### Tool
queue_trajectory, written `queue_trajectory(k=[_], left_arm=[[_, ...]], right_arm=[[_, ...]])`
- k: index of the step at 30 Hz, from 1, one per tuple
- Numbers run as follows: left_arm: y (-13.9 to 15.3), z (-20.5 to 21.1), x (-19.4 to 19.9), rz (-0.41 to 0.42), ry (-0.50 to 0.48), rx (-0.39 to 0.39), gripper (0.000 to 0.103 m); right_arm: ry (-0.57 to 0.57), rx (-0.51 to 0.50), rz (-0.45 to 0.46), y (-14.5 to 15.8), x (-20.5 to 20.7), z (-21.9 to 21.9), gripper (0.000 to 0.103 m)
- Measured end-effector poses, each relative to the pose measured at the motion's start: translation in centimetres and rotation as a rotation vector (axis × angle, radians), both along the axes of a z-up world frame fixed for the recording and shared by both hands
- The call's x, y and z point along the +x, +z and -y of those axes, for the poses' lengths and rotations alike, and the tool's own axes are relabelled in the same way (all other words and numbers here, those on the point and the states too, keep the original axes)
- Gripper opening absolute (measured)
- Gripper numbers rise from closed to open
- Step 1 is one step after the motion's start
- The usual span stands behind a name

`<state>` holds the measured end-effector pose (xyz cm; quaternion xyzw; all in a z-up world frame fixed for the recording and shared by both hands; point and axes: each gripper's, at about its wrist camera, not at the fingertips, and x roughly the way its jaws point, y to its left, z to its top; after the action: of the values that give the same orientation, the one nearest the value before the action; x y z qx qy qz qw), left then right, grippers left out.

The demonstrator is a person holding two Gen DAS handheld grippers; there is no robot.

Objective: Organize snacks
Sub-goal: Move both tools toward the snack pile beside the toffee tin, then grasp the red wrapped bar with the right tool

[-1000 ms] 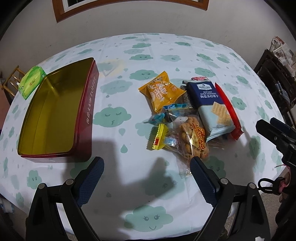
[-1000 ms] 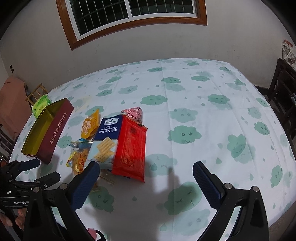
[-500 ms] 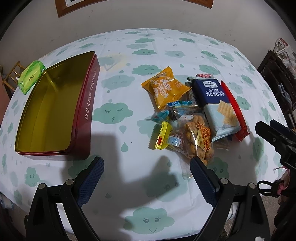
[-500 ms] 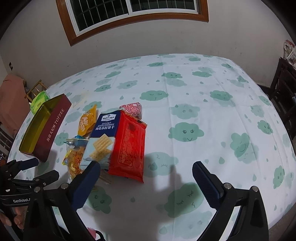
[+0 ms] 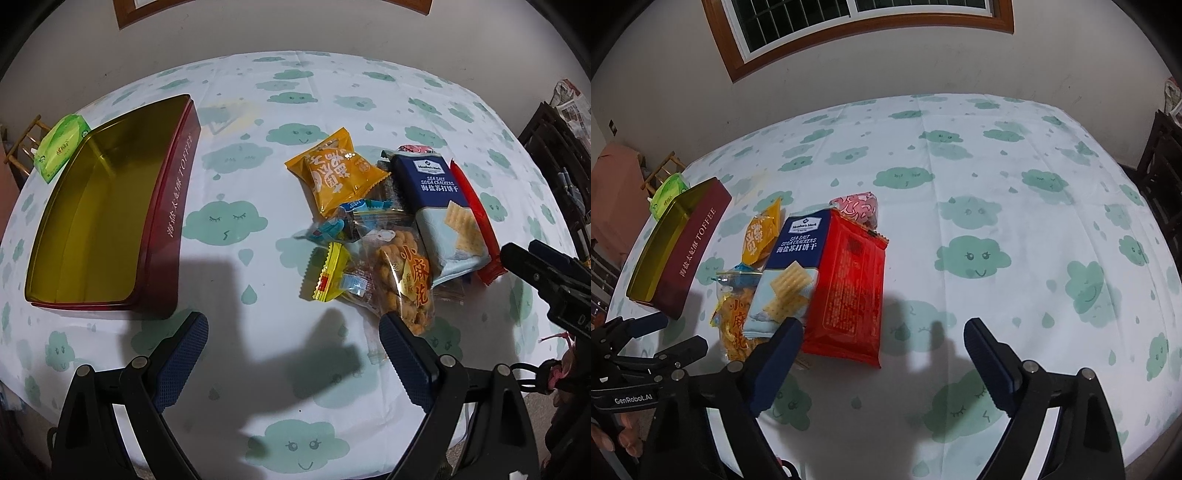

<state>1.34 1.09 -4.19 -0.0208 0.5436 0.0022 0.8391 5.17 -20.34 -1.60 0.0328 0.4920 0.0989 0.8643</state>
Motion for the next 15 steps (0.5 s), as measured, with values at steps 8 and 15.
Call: queue_trajectory(k=[8, 15], left_arm=[[-0.3, 0.3, 0.4, -0.012, -0.004, 0.002, 0.091], [-0.5, 0.5, 0.8, -0.016, -0.007, 0.003, 0.091]], right_arm=[[0.015, 0.021, -0.027, -0.8, 1.7, -0.5, 0.087], [0.023, 0.016, -0.051, -2.0, 3.5, -1.1, 0.082]])
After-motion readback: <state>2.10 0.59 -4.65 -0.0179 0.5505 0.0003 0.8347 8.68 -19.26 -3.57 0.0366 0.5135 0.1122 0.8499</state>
